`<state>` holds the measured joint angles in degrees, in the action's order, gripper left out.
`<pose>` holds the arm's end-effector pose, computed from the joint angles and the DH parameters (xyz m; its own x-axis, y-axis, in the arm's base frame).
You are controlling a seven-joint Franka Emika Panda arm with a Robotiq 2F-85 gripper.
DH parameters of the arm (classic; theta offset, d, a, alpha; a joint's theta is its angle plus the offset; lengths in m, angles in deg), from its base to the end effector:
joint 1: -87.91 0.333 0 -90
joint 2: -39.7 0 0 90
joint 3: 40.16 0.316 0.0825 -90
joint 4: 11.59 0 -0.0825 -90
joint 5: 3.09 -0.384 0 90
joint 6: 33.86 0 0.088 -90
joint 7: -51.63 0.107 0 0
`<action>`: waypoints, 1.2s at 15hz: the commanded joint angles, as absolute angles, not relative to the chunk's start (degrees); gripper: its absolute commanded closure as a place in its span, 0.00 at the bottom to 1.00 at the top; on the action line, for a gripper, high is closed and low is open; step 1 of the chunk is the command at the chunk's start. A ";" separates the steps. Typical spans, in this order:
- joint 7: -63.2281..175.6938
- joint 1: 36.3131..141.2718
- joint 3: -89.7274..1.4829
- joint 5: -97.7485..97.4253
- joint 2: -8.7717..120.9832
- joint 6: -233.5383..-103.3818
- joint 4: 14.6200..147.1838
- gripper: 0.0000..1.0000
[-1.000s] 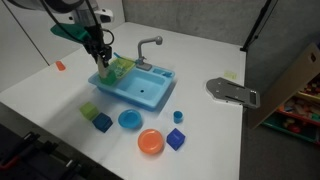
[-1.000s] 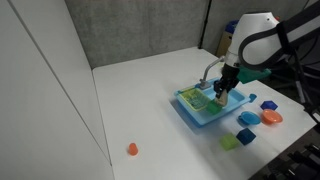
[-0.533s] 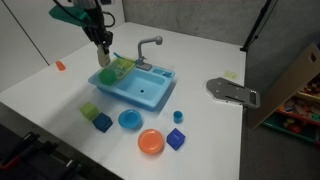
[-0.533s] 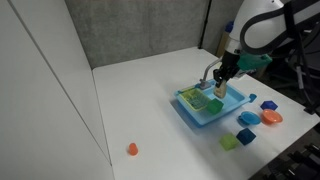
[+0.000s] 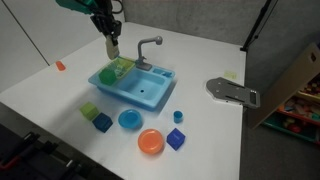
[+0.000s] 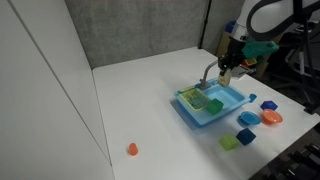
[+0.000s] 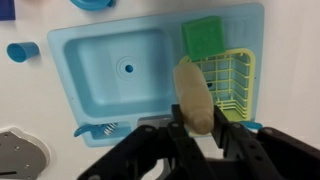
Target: Put the white bottle in the sink
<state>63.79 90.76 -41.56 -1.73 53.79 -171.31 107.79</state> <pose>0.5874 0.0150 0.3145 0.9832 -0.1675 0.0726 -0.1685 -0.9857 0.0081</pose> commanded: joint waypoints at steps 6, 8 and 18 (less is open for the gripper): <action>66.78 88.87 -45.57 1.12 58.19 -170.24 103.63 0.90; 66.44 88.28 -45.76 0.52 59.72 -170.23 102.76 0.90; 66.95 87.28 -46.41 -0.35 67.71 -171.13 98.80 0.90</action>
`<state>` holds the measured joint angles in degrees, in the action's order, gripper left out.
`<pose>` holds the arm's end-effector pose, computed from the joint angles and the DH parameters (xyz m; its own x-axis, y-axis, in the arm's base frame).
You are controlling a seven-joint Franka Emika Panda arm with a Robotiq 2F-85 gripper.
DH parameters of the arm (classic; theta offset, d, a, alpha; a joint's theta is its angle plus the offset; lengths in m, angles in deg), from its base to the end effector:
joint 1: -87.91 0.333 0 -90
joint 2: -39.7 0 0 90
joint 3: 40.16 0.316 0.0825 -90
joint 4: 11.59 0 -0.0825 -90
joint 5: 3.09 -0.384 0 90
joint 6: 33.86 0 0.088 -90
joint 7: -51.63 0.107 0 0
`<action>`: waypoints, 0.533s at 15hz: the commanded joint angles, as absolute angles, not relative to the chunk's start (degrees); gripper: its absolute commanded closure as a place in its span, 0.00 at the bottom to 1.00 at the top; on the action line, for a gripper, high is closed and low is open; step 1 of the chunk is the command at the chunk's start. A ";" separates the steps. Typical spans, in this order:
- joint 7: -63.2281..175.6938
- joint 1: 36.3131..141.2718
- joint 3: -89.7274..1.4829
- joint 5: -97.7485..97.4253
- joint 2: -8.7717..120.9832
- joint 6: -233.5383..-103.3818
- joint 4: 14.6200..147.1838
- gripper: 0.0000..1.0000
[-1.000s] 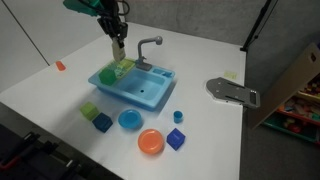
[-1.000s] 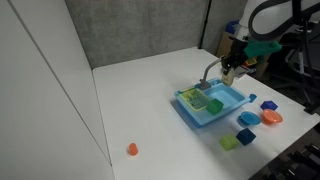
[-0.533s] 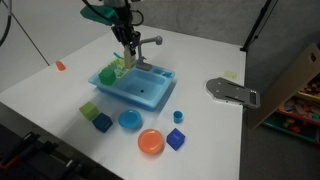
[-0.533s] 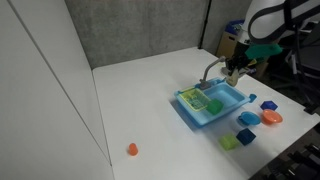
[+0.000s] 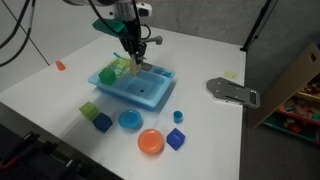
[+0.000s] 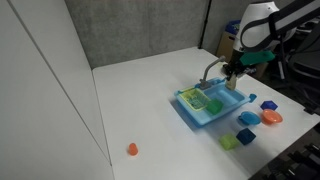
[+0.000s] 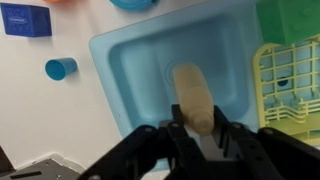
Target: Put the white bottle in the sink
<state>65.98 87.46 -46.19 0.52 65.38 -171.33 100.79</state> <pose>0.6127 -0.0677 0.2451 0.9534 -0.3015 0.0108 -0.3013 -0.9495 0.0876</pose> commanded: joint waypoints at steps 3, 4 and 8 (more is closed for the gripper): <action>66.17 86.54 -45.66 -2.80 69.27 -173.02 99.25 0.90; 66.08 86.47 -45.55 -3.69 69.77 -173.64 99.28 0.90; 66.14 86.51 -45.67 -6.13 71.71 -176.55 99.28 0.90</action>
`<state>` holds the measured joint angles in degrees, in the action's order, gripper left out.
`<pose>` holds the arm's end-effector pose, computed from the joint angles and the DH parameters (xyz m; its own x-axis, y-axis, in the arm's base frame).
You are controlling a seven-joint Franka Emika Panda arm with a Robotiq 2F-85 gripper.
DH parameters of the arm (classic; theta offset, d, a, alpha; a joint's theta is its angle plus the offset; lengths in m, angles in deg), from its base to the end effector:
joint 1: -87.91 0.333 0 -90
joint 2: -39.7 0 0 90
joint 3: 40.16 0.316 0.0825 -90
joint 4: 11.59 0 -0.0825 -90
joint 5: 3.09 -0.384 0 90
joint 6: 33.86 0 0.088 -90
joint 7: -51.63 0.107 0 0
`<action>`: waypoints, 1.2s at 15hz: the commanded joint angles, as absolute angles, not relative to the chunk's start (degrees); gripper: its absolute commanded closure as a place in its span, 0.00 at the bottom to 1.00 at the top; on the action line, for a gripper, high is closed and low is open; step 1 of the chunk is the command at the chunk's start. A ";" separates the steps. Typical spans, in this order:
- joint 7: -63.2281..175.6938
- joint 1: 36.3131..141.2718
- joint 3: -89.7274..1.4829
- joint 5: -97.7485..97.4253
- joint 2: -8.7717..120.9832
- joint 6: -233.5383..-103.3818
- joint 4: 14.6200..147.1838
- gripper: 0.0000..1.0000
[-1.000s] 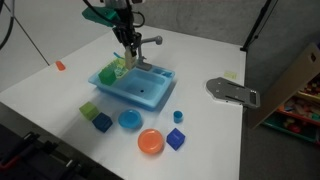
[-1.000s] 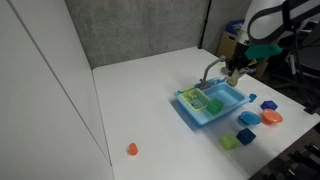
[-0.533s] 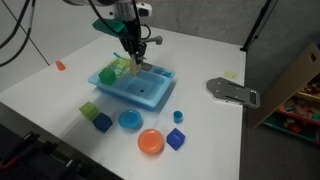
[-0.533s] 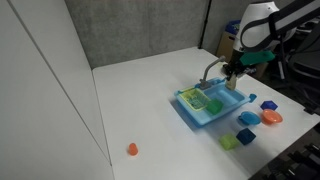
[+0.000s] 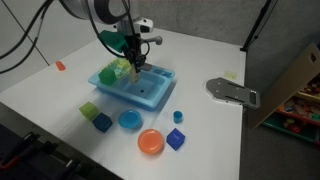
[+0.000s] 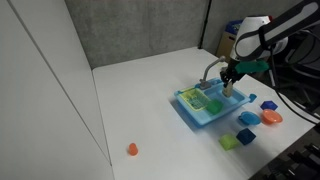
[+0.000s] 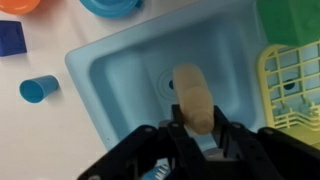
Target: Put the white bottle in the sink
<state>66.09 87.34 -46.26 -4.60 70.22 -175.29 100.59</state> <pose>0.6119 -0.0697 0.2007 0.9303 -0.3668 -0.0086 -0.3662 -0.9296 0.0414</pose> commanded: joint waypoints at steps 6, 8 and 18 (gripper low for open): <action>66.77 87.18 -46.65 -5.75 74.03 -180.01 100.04 0.90; 66.74 87.14 -46.71 -5.86 74.81 -180.29 100.33 0.90; 67.03 87.10 -47.39 -6.39 78.57 -182.04 100.63 0.90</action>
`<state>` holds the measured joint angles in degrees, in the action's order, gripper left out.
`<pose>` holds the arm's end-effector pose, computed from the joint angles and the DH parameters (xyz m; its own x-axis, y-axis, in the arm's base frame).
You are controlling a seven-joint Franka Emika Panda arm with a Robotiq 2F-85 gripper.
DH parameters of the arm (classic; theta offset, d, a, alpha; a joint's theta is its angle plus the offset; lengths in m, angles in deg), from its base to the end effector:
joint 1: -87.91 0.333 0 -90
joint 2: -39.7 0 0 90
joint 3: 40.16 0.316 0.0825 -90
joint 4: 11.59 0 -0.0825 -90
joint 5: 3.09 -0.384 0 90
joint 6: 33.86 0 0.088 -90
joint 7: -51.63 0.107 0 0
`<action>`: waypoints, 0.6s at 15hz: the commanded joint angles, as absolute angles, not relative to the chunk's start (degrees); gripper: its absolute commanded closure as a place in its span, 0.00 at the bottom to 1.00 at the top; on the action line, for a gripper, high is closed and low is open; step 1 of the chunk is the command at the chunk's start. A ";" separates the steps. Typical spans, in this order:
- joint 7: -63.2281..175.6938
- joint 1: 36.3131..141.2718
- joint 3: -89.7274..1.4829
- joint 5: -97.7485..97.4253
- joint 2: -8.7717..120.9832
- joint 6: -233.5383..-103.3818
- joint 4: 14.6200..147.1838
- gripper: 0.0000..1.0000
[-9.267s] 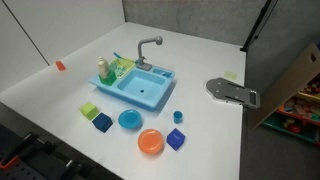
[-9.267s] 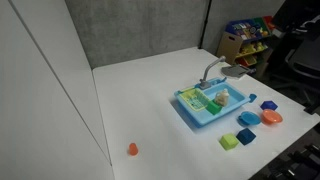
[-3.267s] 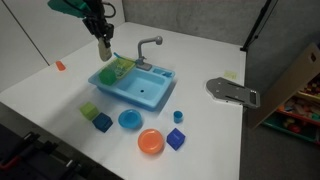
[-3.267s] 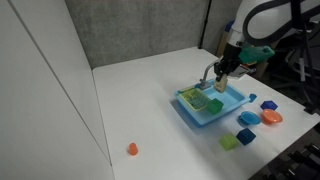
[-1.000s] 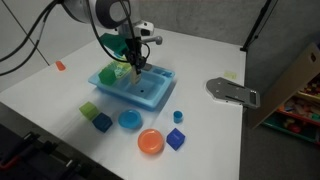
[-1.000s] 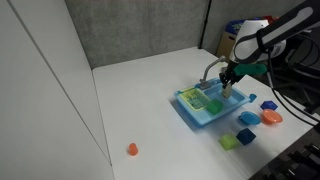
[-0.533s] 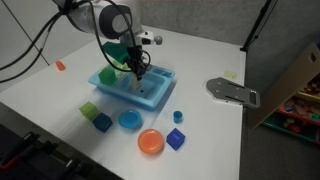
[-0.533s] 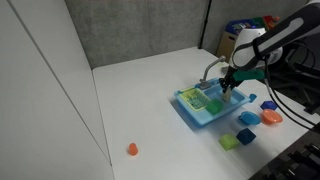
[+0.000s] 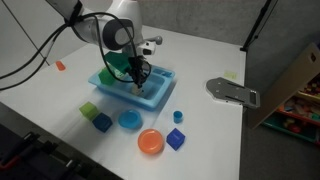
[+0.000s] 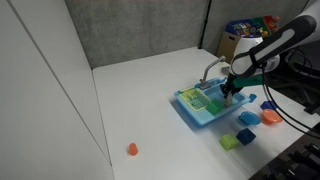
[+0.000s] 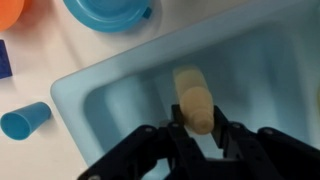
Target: Put the white bottle in the sink
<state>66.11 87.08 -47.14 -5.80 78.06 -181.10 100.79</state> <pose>0.5970 -0.0826 0.1255 0.9176 -0.3954 -0.0400 -0.3926 -0.9175 0.0642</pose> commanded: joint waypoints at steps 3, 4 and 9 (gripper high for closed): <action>67.00 87.26 -47.41 -6.32 78.64 -182.11 100.84 0.86; 66.91 87.31 -47.38 -6.27 78.37 -182.12 100.98 0.43; 66.02 87.44 -46.65 -6.43 75.96 -181.76 101.93 0.12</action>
<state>66.13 87.37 -47.13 -5.81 78.36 -181.55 100.78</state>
